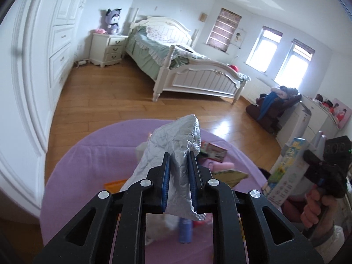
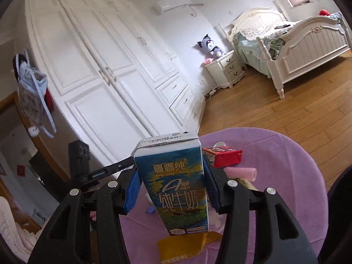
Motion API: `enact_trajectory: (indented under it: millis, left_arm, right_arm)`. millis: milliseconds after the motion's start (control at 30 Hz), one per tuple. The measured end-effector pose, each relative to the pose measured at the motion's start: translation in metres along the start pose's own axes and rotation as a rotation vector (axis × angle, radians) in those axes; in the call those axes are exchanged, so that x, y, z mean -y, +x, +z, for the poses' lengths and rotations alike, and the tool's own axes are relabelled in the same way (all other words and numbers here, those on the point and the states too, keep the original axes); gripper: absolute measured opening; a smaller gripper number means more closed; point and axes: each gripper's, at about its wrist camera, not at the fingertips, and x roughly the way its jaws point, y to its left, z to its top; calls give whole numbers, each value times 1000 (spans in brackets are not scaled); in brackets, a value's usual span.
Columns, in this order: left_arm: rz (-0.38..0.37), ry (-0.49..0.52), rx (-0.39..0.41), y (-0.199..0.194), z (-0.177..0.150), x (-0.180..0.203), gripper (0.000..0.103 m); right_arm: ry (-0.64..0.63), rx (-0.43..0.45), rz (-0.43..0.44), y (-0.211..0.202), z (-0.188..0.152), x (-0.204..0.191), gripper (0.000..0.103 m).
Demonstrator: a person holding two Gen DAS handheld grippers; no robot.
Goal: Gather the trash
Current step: 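Carry both items over the black bin and open both tools to drop them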
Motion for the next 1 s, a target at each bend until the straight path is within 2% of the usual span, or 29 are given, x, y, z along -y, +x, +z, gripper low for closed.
enact_trajectory:
  millis: [167, 333, 467, 633, 767, 1000]
  left_arm:
    - [-137, 42, -30, 29, -2, 88, 17]
    - [-301, 67, -137, 104, -30, 184, 17]
    - [-392, 100, -234, 161, -56, 249, 17]
    - [-443, 127, -351, 222, -88, 305, 17]
    - [-438, 174, -428, 259, -110, 334, 17]
    - [-402, 192, -520, 293, -136, 345, 17]
  right_arm:
    - [16, 109, -151, -43, 1, 30, 51]
    - [102, 171, -322, -86, -15, 82, 51]
    - [182, 182, -433, -111, -33, 125, 51]
    - [296, 176, -508, -125, -59, 175, 51]
    - [367, 150, -534, -126, -77, 210, 51]
    - [453, 105, -556, -124, -104, 250, 51]
